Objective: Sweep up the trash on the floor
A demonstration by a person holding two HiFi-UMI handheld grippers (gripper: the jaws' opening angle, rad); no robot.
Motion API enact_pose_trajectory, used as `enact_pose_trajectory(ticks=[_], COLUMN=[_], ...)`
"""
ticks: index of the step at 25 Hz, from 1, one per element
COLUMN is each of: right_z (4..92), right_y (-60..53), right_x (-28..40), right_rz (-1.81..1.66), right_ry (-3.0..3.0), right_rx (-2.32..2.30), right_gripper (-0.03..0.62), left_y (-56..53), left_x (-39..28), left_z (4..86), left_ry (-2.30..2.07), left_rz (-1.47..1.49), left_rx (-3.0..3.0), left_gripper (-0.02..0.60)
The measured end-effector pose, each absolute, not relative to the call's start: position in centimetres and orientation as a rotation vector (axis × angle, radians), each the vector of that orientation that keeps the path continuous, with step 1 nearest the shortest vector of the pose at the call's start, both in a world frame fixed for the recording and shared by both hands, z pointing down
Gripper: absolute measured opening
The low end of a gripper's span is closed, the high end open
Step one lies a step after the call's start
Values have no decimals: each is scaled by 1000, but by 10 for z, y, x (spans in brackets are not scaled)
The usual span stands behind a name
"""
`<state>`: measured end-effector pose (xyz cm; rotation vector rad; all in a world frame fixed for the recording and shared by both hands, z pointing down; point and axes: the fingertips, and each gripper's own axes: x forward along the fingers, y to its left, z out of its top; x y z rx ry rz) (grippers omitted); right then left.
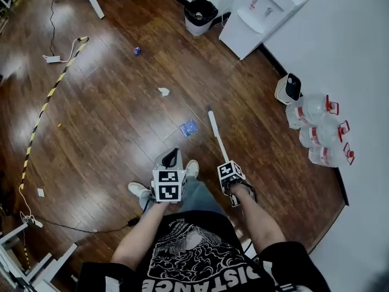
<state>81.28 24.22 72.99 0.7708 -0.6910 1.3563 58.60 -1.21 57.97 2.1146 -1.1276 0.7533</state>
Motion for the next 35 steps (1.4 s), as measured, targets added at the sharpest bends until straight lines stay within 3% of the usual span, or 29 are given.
enact_pose_trajectory(ticks=[35], right_z=[735], right_y=[188], right_x=[399], right_rz=[1499], right_ry=[-882], right_rx=[538], right_gripper=[23], left_y=[44], left_x=[175], left_z=[587], left_ry=[-1495], left_rz=[548], left_rx=[1823], left_gripper=[6])
